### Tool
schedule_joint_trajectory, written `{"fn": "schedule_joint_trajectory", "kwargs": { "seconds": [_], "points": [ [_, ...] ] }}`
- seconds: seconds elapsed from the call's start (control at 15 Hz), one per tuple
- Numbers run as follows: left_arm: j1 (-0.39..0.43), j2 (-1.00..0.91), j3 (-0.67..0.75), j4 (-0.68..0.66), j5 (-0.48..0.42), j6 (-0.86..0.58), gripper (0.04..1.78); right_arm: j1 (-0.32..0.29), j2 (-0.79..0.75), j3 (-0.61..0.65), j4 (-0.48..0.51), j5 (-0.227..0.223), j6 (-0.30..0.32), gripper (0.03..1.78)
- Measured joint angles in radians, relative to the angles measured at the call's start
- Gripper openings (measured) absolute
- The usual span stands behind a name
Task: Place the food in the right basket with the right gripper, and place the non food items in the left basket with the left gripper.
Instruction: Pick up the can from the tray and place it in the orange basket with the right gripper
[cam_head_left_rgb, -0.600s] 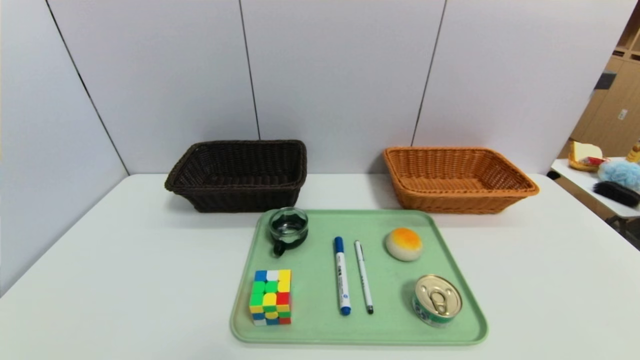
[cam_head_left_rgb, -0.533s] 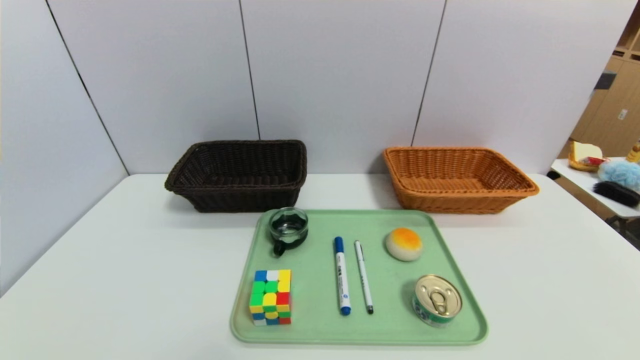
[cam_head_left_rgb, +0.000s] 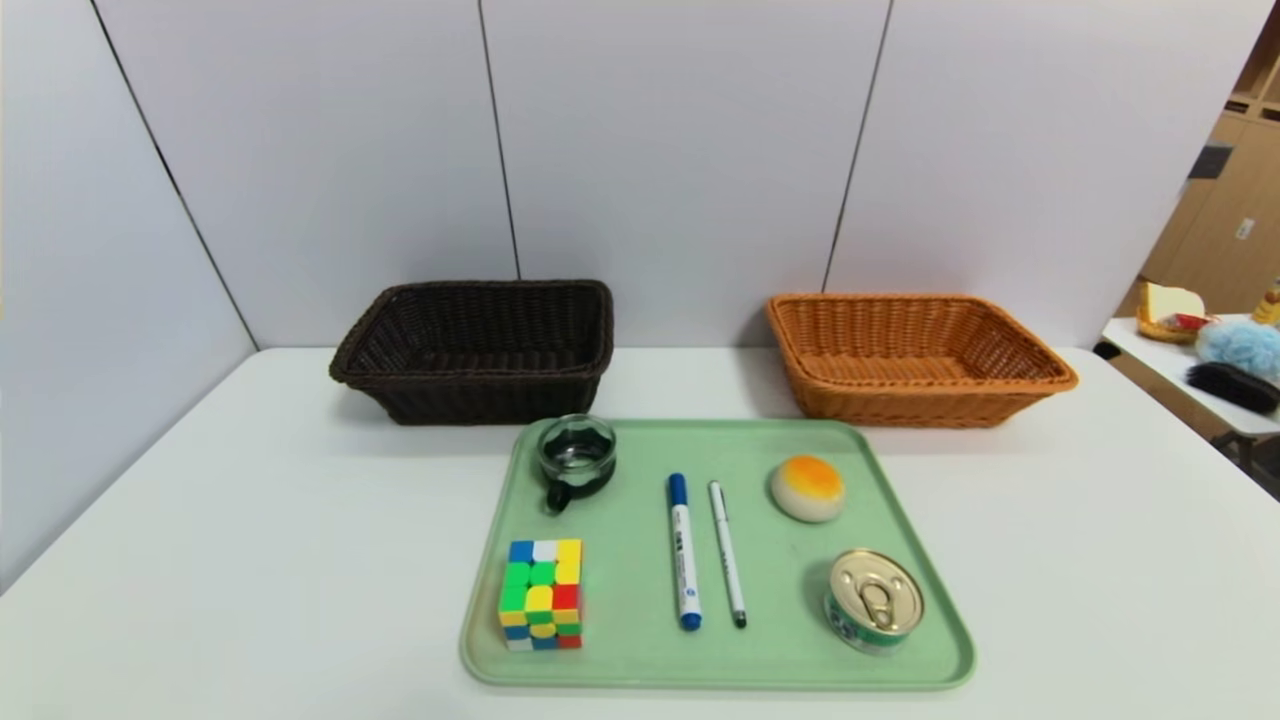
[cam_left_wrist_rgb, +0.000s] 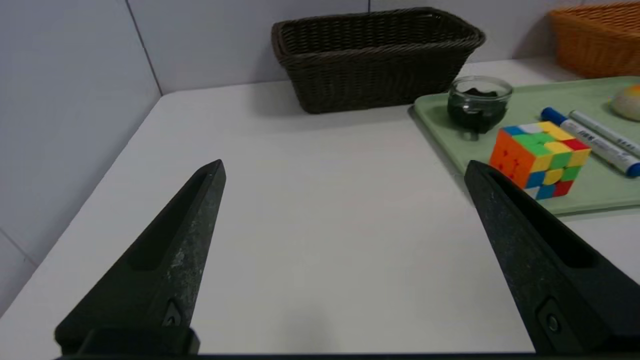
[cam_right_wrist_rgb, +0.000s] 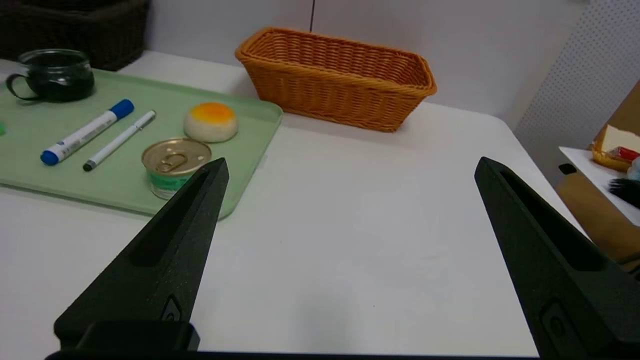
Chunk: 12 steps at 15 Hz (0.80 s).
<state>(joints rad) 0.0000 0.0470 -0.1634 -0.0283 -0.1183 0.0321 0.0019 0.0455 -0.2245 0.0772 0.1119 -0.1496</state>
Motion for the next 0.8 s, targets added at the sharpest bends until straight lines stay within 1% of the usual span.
{"fn": "schedule_joint_trajectory", "kwargs": {
  "seconds": [0.13, 0.33, 0.47, 0.6, 0.8],
  "points": [
    [0.0, 0.084, -0.107, -0.004, -0.015, 0.0, 1.69, 0.009, 0.095, -0.127, 0.032, 0.015, 0.0, 1.7],
    [0.0, 0.277, -0.268, -0.044, -0.022, 0.0, 1.69, 0.03, 0.31, -0.317, 0.019, 0.024, 0.014, 1.7],
    [0.0, 0.431, -0.36, -0.102, -0.024, -0.002, 1.69, 0.039, 0.483, -0.431, -0.026, 0.027, 0.023, 1.7],
    [0.0, 0.599, -0.439, -0.188, -0.026, -0.005, 1.69, 0.044, 0.653, -0.531, -0.079, 0.028, 0.031, 1.7],
    [0.0, 0.837, -0.549, -0.29, -0.028, -0.006, 1.69, 0.054, 0.895, -0.647, -0.176, 0.026, 0.046, 1.7]
  ]
}}
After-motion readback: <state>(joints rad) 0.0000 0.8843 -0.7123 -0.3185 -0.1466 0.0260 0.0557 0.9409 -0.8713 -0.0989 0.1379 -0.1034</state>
